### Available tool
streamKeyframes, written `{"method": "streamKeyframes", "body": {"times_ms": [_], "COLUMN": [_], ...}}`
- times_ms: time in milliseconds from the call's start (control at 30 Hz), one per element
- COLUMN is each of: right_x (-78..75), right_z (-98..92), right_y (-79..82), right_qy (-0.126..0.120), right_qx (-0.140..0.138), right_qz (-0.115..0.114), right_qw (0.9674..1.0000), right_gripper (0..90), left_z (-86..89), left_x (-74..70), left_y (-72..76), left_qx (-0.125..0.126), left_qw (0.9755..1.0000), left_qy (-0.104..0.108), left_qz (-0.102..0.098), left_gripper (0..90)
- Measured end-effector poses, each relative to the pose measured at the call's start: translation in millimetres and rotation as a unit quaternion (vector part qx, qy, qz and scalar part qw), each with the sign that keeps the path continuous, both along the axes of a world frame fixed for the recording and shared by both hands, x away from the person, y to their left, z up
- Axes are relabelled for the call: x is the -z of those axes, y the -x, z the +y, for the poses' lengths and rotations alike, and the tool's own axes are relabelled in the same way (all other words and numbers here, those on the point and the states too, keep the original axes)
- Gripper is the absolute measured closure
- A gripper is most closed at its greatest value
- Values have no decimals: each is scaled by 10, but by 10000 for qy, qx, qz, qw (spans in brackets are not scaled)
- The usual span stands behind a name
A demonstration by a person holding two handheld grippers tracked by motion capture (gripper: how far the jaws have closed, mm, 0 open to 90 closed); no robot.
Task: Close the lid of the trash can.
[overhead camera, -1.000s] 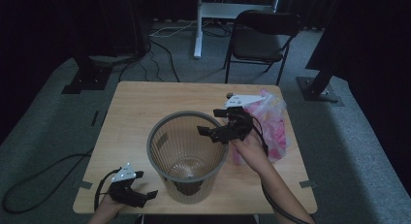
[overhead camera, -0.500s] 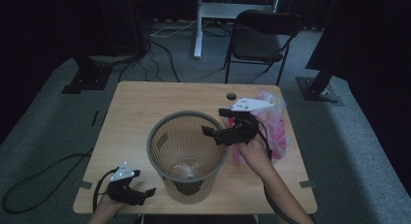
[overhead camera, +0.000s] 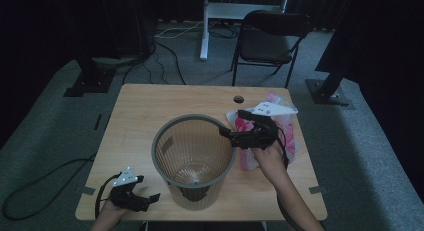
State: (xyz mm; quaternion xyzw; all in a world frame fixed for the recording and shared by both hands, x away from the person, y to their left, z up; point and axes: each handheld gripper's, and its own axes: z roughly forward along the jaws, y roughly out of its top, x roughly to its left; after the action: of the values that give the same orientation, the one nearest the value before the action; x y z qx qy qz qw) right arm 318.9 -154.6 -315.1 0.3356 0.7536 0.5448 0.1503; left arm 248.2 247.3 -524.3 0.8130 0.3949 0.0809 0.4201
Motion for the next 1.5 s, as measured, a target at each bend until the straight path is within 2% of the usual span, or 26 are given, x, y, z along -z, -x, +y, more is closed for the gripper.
{"method": "streamKeyframes", "body": {"times_ms": [367,433,500,667,900,1000,1067,1333,1500], "right_x": [9,18,25,83,276,360,416,717,926], "right_z": [-311,-378,-451,-646,-907,-1028,-1107,-1357,-1452], "right_y": [60,94,119,166,249,292,322,410,453], "right_qy": [-186,-284,-299,-318,-332,-380,-459,-481,-438], "right_qx": [525,667,751,978,1318,1464,1530,1842,1962], "right_qz": [-109,-240,-278,-269,-224,-290,-257,-79,-38], "right_qw": [9984,9971,9963,9943,9905,9881,9868,9817,9796], "right_gripper": [117,116,116,116,116,116,116,116,116], "left_z": [5,6,7,6,4,4,3,-2,0], "left_x": [4,5,3,4,6,6,6,7,6], "left_y": [-1,0,1,1,-1,1,2,4,7], "left_qx": [-22,-23,-15,-8,-8,-7,-5,-7,-23], "left_qw": [10000,10000,10000,10000,10000,10000,10000,10000,10000], "left_qy": [26,24,36,31,29,25,22,13,27], "left_qz": [8,9,17,17,30,32,37,48,50], "left_gripper": [7,7,7,7,7,7,7,7,7]}}
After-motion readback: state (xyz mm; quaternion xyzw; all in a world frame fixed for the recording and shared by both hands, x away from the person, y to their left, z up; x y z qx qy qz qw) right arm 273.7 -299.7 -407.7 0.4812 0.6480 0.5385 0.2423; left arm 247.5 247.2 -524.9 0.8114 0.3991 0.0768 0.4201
